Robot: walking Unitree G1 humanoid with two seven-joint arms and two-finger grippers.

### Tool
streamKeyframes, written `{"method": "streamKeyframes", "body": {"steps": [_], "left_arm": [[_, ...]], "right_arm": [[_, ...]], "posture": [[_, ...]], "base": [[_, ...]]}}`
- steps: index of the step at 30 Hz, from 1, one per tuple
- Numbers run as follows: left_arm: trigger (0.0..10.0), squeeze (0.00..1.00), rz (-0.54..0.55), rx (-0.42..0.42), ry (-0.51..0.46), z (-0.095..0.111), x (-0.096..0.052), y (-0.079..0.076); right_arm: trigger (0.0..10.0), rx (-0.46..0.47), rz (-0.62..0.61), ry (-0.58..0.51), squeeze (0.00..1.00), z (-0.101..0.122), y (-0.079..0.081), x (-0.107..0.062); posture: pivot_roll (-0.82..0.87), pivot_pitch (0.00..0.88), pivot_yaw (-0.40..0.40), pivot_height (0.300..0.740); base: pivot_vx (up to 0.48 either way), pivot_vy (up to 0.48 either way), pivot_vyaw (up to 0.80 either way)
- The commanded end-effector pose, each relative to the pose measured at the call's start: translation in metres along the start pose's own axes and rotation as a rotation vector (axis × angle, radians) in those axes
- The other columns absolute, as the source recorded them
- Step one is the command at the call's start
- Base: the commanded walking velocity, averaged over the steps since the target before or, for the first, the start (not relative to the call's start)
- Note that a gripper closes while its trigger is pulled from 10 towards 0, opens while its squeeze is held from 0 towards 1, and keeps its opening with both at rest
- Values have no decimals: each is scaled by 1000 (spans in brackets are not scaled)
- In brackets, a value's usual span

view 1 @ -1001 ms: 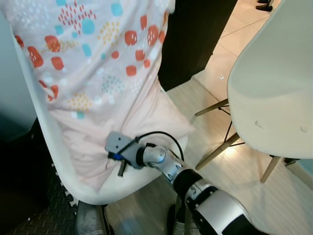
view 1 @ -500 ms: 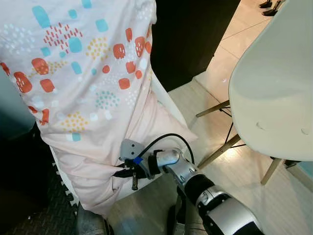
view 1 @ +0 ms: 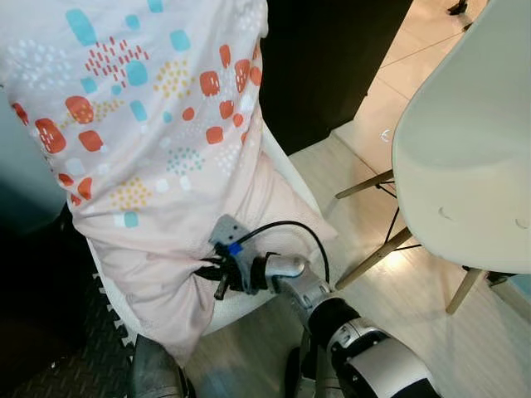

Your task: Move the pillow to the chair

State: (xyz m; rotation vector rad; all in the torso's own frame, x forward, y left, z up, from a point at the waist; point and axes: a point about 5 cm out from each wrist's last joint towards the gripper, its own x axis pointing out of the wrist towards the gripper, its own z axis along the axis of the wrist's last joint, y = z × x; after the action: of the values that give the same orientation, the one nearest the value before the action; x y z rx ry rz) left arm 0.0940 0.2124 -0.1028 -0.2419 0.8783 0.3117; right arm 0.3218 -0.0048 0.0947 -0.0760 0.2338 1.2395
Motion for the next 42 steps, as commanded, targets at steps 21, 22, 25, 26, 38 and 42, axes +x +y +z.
{"method": "streamKeyframes", "body": {"steps": [21, 22, 25, 26, 38, 42], "left_arm": [[10000, 0, 233, -28, -76, 22, -1, 42], [10000, 0, 234, -25, -68, 20, -2, 42], [10000, 0, 240, -22, -53, 15, -4, 43], [10000, 0, 246, -24, -47, 14, -4, 44], [10000, 0, 376, -67, -118, 33, -5, 65], [10000, 0, 377, -82, -164, 44, -3, 65]], "right_arm": [[10000, 255, 36, -2, 227, -48, 28, -2], [10000, 265, 52, -20, 945, -48, 29, -3], [10000, 276, 78, -35, 1000, -49, 32, -3], [10000, 277, 83, -37, 1000, -49, 34, -2], [10000, 365, 160, -157, 1000, -37, 34, -3], [10000, 426, 100, -223, 1000, -33, 22, -10]], "posture": [[86, 263, -53, 606], [89, 264, -54, 606], [89, 264, -54, 606], [90, 265, -53, 606], [92, 269, -62, 606], [89, 254, -68, 606]], "base": [[0, 0, 0], [0, 0, 0], [0, 0, 0], [0, 0, 0], [0, 0, 0], [0, 0, 0]]}}
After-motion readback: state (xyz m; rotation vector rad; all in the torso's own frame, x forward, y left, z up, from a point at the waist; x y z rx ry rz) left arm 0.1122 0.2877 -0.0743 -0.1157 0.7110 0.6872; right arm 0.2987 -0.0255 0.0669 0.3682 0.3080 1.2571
